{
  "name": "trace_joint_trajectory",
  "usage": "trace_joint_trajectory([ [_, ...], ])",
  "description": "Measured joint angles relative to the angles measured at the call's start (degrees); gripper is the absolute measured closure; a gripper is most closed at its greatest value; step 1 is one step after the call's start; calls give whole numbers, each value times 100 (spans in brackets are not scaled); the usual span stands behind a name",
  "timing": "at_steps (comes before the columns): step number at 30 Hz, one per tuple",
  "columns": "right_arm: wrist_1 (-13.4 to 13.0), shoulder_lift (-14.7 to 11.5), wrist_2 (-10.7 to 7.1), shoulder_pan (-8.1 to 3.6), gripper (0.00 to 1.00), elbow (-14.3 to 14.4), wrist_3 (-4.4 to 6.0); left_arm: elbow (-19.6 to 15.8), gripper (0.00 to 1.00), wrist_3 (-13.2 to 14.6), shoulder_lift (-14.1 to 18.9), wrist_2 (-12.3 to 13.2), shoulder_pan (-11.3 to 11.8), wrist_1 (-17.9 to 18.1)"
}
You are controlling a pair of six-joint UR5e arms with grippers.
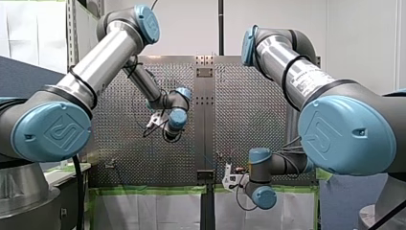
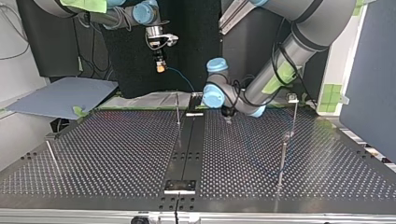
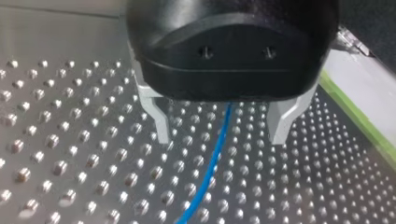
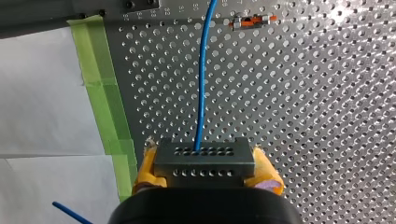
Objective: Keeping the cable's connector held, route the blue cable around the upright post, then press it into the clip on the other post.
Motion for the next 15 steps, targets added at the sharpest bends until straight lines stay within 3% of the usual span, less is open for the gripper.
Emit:
trace_joint_trajectory([
  [5,-2,1,-8,0,100,1,-8,0,0,35,-193,17,-104,0],
  [15,-37,1,-189,10,100,-1,-24,0,0,52,-293,375,-241,117],
])
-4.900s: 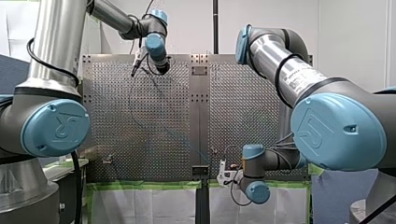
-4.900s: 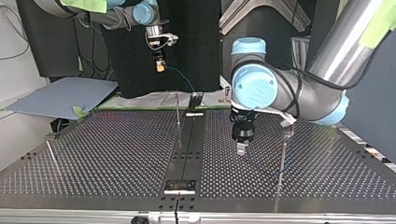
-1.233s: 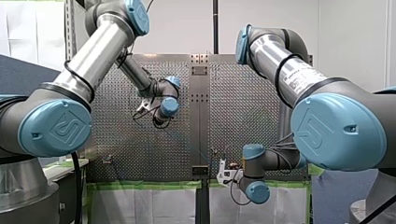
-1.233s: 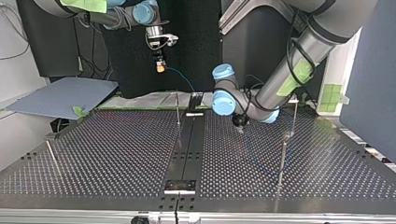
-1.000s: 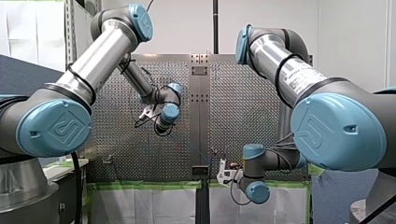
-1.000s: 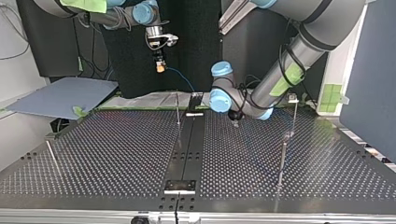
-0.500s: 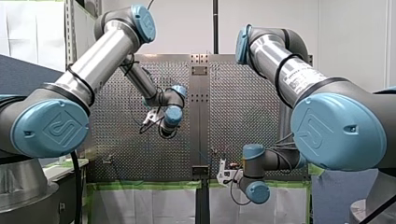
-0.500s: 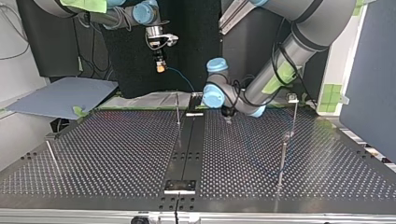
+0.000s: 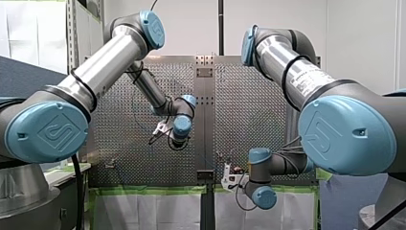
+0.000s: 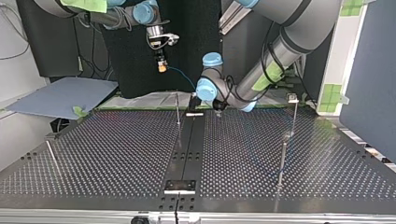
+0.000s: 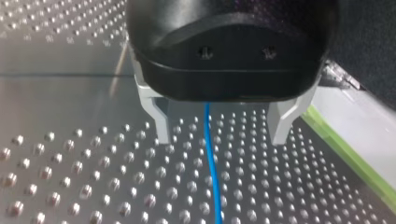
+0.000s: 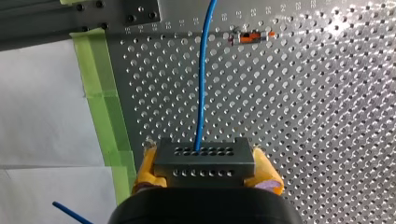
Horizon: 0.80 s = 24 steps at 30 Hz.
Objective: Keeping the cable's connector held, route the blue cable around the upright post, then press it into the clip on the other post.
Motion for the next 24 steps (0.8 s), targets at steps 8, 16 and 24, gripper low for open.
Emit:
trace_joint_trajectory([
  [8,-51,0,-105,13,100,1,4,0,0,6,-169,204,-104,-95],
  [16,-81,-1,-136,22,100,0,15,-1,0,-51,-214,411,-185,-221],
  [24,-60,-1,-138,34,100,0,9,0,0,-131,-248,610,-292,-322],
])
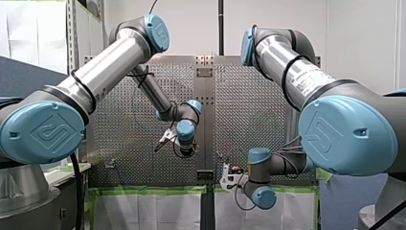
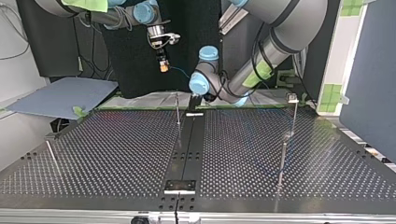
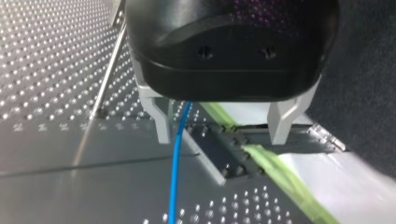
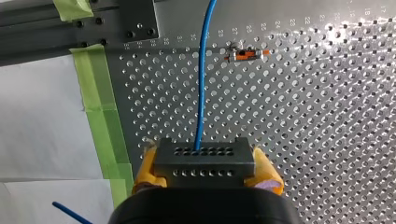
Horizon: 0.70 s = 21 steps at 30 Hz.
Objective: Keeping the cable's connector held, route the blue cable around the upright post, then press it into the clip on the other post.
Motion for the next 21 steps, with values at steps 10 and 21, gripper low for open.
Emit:
trace_joint_trajectory([
  [10,51,1,16,16,100,0,-16,0,0,-108,-297,304,-205,-308],
  [21,338,1,55,17,100,-108,-312,2,0,-682,-319,906,-295,-302],
])
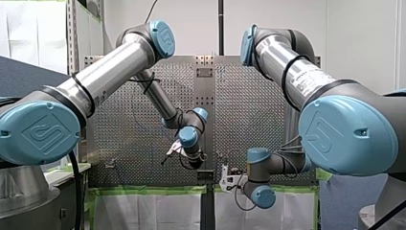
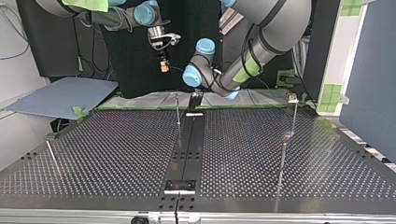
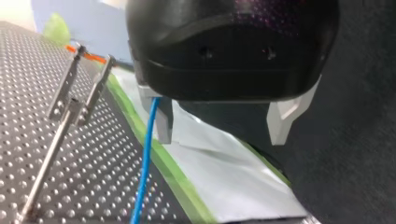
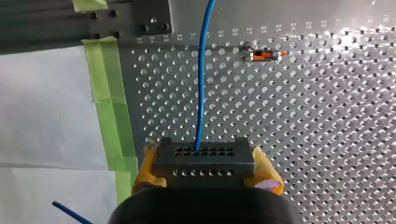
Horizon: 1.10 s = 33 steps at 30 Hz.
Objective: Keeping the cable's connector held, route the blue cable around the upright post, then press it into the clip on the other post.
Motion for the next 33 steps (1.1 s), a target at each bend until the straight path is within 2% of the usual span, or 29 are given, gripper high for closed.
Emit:
trace_joint_trajectory([
  [2,104,0,17,0,100,-22,-78,0,0,-100,-1,100,-7,4],
  [4,211,1,27,0,100,-34,-112,0,0,-217,-1,215,-15,18],
  [10,347,1,110,1,100,-37,-137,0,0,-470,-1,392,-28,61],
  [23,312,6,181,1,100,-39,-140,3,0,-528,-70,372,-130,94],
  [29,291,6,179,7,100,-39,-154,30,0,-520,-243,384,-176,48],
  [33,285,6,170,14,100,-37,-155,113,0,-557,-320,498,-258,39],
])
